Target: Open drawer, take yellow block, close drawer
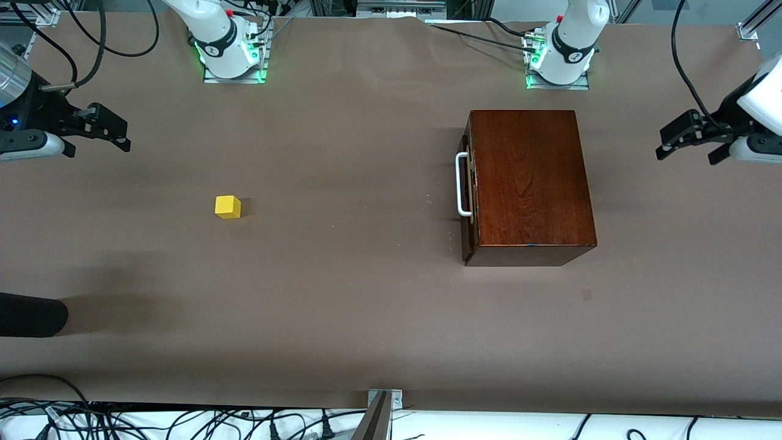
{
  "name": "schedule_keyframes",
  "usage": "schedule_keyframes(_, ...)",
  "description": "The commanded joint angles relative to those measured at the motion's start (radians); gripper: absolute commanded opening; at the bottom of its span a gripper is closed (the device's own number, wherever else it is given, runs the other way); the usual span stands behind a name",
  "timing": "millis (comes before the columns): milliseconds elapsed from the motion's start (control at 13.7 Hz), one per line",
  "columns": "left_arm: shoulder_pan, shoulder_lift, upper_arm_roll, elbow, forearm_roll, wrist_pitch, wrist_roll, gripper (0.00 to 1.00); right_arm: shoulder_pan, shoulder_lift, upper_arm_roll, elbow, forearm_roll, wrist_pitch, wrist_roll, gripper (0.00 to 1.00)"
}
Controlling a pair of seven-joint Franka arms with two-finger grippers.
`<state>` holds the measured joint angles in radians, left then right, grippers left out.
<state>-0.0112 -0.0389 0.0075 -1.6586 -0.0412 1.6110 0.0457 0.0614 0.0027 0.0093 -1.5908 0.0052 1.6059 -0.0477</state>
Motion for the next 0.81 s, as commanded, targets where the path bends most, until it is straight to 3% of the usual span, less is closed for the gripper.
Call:
schedule_keyframes(0,0.0,-0.013,-0.001,-0.018,0.03,0.007,-0.017,1.0,-0.008,-0.001,0.008,0.022,0.002,-0.026,0.009,1.0)
schedule_keyframes(733,-0.021,-0.019,-0.004,-0.02,0.098,-0.032,-0.021,1.0,-0.005,-0.001,0.012,0.023,0.007,-0.023,0.011,1.0)
